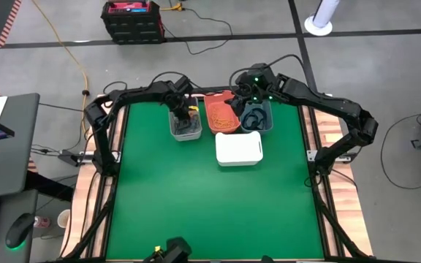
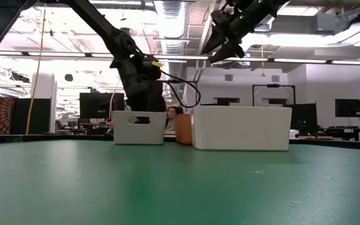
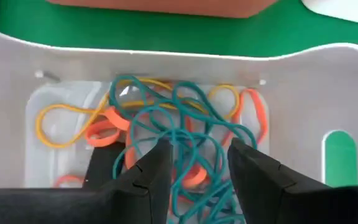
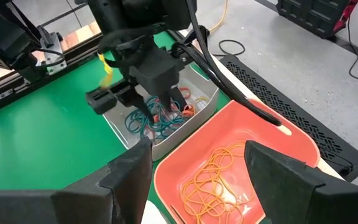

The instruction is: Sort rubber bands into baskets

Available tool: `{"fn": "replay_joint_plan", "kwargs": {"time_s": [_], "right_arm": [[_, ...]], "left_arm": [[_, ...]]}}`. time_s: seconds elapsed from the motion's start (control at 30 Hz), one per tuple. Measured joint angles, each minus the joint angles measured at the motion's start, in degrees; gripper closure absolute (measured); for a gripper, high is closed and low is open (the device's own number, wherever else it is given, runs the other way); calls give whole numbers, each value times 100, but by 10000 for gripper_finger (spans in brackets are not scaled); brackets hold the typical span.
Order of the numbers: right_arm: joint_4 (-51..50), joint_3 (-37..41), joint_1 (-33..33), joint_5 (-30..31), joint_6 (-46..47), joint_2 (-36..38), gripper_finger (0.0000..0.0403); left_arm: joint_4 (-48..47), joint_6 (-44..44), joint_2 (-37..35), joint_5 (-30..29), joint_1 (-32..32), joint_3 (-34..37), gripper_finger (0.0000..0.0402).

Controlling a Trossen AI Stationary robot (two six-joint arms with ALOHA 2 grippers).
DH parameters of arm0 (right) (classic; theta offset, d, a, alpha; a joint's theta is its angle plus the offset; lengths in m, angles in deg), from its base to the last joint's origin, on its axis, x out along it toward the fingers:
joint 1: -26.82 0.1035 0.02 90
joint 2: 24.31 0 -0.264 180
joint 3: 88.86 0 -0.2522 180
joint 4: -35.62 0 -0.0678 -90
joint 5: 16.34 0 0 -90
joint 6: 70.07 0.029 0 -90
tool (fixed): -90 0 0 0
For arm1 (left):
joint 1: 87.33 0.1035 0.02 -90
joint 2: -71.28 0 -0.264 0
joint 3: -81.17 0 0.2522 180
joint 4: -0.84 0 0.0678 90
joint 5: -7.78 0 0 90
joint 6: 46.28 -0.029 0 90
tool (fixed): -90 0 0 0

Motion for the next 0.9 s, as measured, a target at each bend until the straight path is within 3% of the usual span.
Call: {"fn": "replay_joint_plan", "kwargs": {"time_s": [0.17,0.3,0.4,0.6,0.8,0.9], "right_arm": [[-1,0,35,0,13,0,122],[1,0,37,0,13,0,122],[1,0,37,0,13,0,122],[6,0,33,0,-34,0,122],[8,0,34,0,-52,0,122],[8,0,37,0,-50,0,122]], "left_arm": [[187,-74,30,-307,25,104,258],[96,-20,36,167,46,160,258],[-205,-53,30,147,42,140,258],[-495,-134,29,-879,46,-6,258],[-507,-167,29,-2273,9,-48,258],[-501,-213,29,-2045,13,-52,258]]}}
